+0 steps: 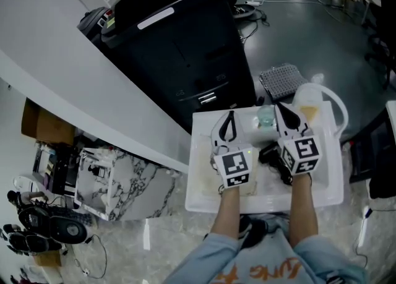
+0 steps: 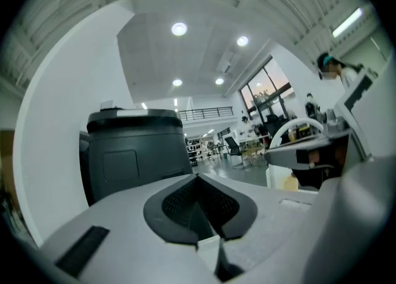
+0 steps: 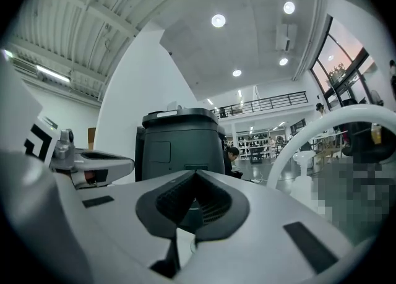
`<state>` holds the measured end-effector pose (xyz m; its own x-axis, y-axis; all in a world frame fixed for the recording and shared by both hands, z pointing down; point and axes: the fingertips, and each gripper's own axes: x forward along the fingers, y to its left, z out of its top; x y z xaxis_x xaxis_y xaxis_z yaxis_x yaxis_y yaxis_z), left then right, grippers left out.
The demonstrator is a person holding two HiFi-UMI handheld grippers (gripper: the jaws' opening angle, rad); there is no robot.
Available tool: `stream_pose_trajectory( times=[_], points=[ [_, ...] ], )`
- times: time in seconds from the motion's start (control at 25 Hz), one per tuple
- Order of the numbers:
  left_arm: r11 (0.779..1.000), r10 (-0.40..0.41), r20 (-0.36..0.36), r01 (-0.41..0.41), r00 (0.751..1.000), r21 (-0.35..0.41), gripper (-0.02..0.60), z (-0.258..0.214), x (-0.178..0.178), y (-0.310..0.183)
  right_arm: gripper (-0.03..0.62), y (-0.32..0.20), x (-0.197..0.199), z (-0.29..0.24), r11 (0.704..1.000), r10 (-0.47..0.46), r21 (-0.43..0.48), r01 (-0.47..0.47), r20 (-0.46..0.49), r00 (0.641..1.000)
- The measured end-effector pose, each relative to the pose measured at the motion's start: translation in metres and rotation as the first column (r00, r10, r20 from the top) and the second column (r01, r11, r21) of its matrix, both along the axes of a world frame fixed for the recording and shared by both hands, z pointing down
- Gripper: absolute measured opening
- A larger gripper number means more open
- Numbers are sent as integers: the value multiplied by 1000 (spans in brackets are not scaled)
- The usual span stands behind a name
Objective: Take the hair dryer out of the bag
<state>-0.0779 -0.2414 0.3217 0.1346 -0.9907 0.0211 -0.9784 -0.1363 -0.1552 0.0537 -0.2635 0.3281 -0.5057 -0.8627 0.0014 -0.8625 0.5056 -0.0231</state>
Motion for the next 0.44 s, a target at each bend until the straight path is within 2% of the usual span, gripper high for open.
stream_pose_trajectory(
  times=[0.04,0.12,0.32,0.44],
  points=[
    [1000,-7,35,7,999,6,0,-1,0,0,-3,0,-1,0,1000,-2,1,2,-6,1000],
    [1000,-4,48,4,999,13,0,-2,3,0,-3,-1,-1,2,1000,-3,2,3,-15,1000],
    [1000,12,-6,-12,1000,29,0,-4,1,-2,-3,-4,-2,4,1000,-5,7,5,-30,1000],
    [999,20,-15,-20,1000,31,0,-5,2,-4,-3,-7,0,4,1000,-6,7,6,-34,999]
  ],
)
